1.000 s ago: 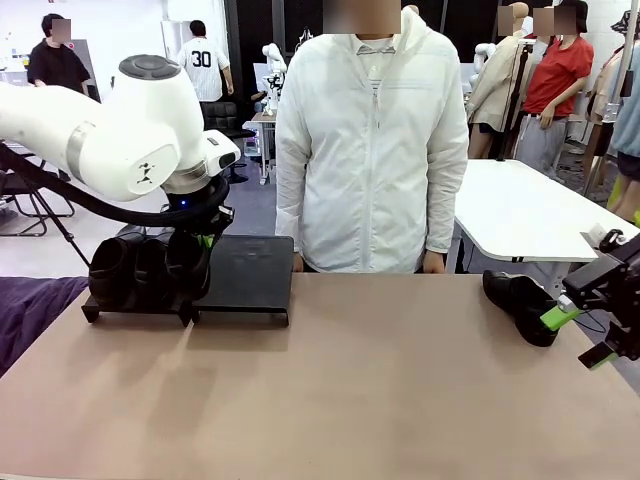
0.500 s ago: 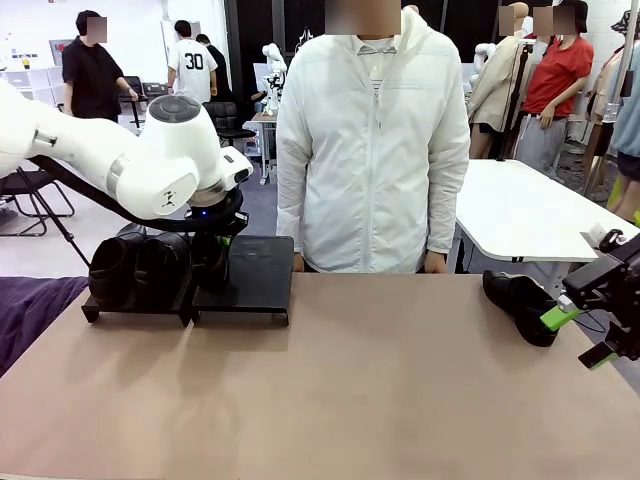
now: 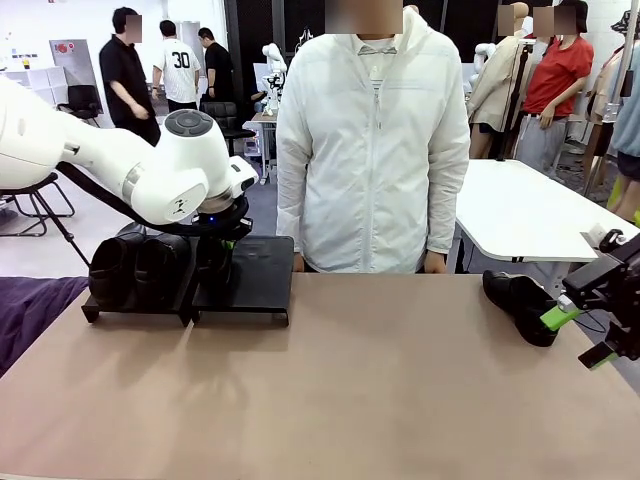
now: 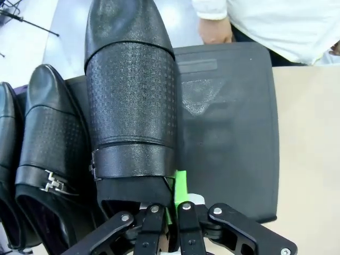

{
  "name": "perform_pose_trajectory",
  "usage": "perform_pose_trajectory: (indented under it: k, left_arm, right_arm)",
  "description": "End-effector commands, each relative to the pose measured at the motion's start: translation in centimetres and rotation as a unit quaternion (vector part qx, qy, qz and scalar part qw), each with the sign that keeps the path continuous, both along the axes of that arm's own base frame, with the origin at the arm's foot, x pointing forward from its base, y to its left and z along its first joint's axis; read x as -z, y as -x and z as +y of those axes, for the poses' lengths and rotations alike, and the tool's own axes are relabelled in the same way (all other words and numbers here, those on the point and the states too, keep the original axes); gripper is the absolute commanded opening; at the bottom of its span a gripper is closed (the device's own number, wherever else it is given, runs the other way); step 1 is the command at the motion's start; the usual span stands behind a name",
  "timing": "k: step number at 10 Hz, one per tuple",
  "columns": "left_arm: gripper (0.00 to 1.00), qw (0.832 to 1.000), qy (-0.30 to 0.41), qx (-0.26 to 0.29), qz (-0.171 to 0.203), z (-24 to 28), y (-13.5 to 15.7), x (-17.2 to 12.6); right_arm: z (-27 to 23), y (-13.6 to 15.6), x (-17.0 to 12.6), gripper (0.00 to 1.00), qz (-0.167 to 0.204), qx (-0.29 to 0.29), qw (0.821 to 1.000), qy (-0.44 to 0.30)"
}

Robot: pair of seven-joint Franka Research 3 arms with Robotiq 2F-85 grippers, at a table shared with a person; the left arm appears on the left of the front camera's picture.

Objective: Organize the shoes by placing them on the stand.
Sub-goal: Place the Shoe from the middle of the table onto the Shoes Stand.

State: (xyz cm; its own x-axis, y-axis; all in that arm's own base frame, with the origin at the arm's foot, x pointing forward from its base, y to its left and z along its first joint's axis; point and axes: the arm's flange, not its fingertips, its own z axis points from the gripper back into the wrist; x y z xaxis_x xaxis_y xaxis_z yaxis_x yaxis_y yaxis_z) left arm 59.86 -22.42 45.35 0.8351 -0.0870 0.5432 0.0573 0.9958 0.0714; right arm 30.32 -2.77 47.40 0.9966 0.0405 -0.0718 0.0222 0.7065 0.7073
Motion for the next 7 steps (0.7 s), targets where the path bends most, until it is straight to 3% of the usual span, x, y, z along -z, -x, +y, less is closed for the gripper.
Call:
perform_pose_trajectory:
  k: [1,2,7]
  left_arm:
    - [0.82,1.0,0.004,-0.019,0.006,-0.4,-0.5,-0.8]
    - [1.0,1.0,0.006,-0.018,0.009,-0.4,-0.4,-0.9]
    - [1.0,1.0,0.014,-0.022,-0.007,-0.2,0.9,-2.1]
  right_arm:
    - [0.0,-0.1,-0.3,1.0,0.002,0.003,1.0,-0.006]
    - [0.0,-0.1,-0.3,1.0,0.002,0.003,1.0,-0.006]
    - [0.0,-0.1,-0.3,1.0,0.002,0.003,1.0,-0.006]
